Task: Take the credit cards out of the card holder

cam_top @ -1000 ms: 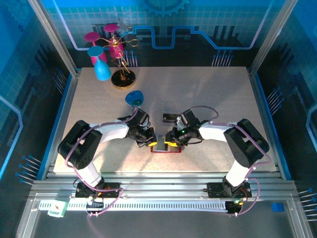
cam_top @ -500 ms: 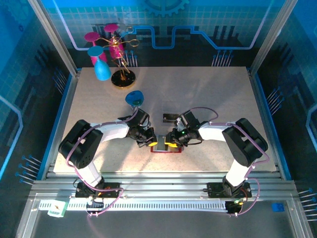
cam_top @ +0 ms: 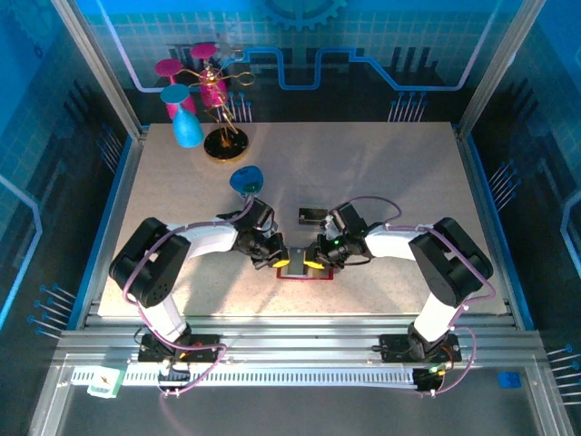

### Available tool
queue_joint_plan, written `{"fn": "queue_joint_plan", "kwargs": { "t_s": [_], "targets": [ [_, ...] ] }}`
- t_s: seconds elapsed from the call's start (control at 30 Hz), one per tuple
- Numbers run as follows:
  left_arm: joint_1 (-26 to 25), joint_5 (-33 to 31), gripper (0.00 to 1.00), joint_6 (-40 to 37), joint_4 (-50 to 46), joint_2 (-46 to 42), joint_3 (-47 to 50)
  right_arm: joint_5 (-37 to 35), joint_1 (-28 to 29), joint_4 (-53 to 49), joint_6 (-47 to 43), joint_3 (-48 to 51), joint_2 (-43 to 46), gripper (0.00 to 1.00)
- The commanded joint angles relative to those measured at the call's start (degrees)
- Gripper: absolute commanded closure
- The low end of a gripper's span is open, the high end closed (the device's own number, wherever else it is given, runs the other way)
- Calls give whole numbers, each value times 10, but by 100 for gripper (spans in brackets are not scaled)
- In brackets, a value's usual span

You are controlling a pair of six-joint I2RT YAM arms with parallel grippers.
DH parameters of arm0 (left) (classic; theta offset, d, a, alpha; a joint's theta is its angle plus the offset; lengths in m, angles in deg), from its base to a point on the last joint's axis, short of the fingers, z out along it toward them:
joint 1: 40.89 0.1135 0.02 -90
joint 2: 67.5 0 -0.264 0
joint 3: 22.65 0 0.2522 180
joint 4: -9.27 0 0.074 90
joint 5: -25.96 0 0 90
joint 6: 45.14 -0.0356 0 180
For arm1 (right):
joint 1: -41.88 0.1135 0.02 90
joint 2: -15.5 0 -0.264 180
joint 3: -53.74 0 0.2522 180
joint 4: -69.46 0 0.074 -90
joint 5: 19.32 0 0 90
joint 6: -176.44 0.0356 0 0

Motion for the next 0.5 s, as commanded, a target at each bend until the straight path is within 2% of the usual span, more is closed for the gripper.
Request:
{"fn": "queue_joint_plan", "kwargs": {
  "t_s": [0.0,0.47],
  "targets": [
    [1,-16,95,-15,-40,22,-1,9,-9,9,2,3,13,86],
    [1,-22,95,-19,-53,22,-8,7,-24,0,-11,19,27,93]
  ]
}}
